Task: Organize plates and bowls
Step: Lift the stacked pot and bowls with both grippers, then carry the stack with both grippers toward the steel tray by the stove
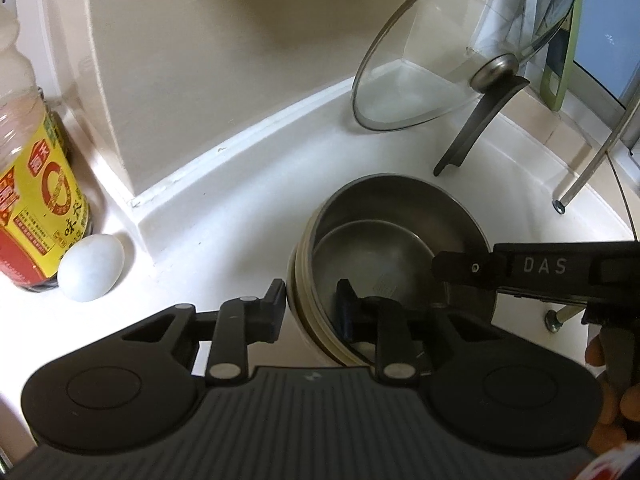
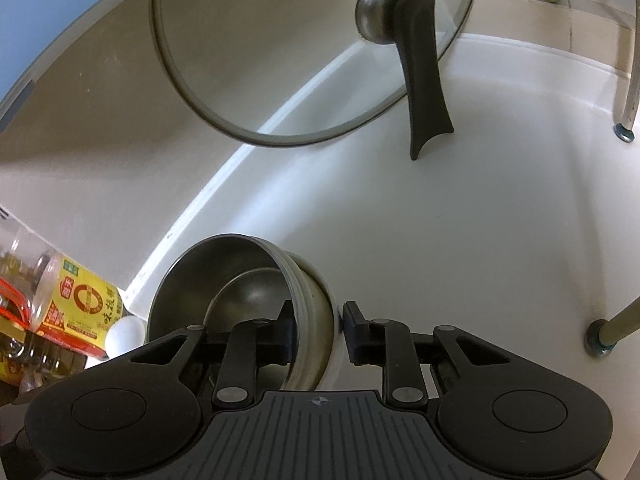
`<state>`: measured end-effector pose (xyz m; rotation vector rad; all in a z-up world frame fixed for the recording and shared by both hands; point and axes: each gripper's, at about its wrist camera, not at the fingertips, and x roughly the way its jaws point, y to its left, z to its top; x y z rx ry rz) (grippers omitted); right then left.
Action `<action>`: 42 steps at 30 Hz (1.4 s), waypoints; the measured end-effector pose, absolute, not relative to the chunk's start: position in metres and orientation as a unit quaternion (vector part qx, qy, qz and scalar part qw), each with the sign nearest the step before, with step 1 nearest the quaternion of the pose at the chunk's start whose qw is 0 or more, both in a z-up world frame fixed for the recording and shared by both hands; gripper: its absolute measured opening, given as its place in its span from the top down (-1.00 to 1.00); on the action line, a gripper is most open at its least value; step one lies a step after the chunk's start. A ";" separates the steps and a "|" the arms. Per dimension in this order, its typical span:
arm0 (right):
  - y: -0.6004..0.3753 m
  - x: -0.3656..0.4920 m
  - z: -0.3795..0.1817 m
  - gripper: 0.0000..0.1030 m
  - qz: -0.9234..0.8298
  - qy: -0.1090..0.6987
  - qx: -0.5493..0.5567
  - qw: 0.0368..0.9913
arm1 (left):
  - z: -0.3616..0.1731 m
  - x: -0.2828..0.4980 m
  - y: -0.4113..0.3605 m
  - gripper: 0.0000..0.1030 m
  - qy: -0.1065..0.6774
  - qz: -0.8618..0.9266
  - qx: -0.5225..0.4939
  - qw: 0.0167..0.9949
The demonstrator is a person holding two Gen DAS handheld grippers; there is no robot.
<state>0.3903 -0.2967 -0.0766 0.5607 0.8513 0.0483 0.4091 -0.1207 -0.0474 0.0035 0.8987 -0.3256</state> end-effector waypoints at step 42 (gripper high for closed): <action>-0.131 0.347 -0.077 0.52 0.277 0.453 0.122 0.838 | -0.038 0.259 0.025 0.52 0.433 0.073 -0.107 0.892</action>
